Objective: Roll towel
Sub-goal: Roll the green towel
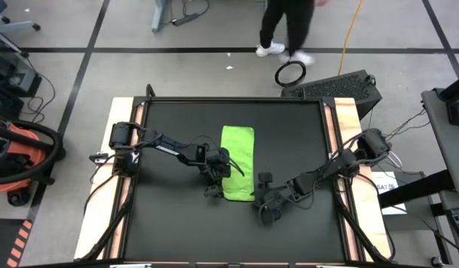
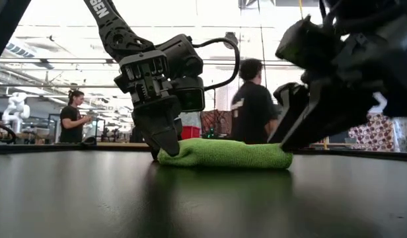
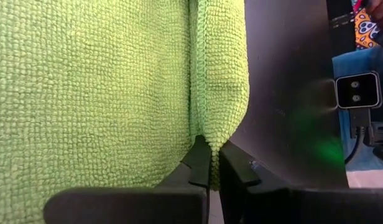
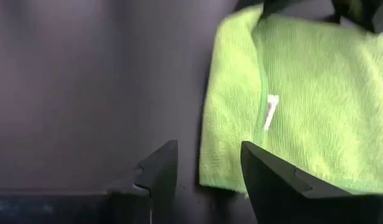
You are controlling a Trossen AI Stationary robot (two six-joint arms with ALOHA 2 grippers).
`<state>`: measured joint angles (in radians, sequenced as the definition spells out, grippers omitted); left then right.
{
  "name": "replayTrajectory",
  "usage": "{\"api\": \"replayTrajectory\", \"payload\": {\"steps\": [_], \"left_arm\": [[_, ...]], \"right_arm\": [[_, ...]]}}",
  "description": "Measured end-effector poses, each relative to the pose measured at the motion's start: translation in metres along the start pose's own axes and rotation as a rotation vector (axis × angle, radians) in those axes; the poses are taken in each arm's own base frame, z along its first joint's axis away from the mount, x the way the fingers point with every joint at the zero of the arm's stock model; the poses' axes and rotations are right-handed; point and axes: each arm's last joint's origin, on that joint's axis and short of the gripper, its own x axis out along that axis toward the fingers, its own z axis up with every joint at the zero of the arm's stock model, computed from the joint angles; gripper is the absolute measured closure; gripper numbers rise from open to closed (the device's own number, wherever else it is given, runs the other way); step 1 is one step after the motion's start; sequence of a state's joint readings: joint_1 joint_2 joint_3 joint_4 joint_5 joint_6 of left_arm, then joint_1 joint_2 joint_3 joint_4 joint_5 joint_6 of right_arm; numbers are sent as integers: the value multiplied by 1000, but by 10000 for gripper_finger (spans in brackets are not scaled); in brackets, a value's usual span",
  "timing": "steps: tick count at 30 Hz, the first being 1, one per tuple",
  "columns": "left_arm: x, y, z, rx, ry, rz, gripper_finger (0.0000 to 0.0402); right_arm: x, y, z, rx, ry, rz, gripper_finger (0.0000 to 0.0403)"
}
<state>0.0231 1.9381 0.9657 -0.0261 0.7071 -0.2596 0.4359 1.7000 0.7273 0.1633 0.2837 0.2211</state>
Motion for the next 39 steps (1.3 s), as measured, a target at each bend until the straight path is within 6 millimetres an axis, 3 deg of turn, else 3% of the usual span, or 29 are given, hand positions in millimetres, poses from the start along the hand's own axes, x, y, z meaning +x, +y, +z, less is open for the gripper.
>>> {"api": "replayTrajectory", "payload": {"steps": [8, 12, 17, 24, 31, 36, 39], "left_arm": [[0, -1, 0, 8, 3, -26, 388], [0, -1, 1, 11, 2, -40, 388], [1, -2, 1, 20, 3, -69, 388], [1, -4, 1, 33, 3, -68, 381], [-5, -19, 1, 129, -1, -67, 298], [-10, -30, -1, 185, 6, 54, 211], [-8, -45, -3, 290, -3, 131, 180]], "right_arm": [[15, -6, -8, 12, 29, -27, 243], [18, -14, -6, 48, 26, -12, 295], [22, -28, -3, 124, 56, 134, 391], [25, -52, -1, 310, 140, 406, 399], [25, -78, -3, 496, 226, 598, 400], [24, -91, -4, 561, 243, 645, 400], [24, -97, -5, 582, 250, 639, 400]]}}
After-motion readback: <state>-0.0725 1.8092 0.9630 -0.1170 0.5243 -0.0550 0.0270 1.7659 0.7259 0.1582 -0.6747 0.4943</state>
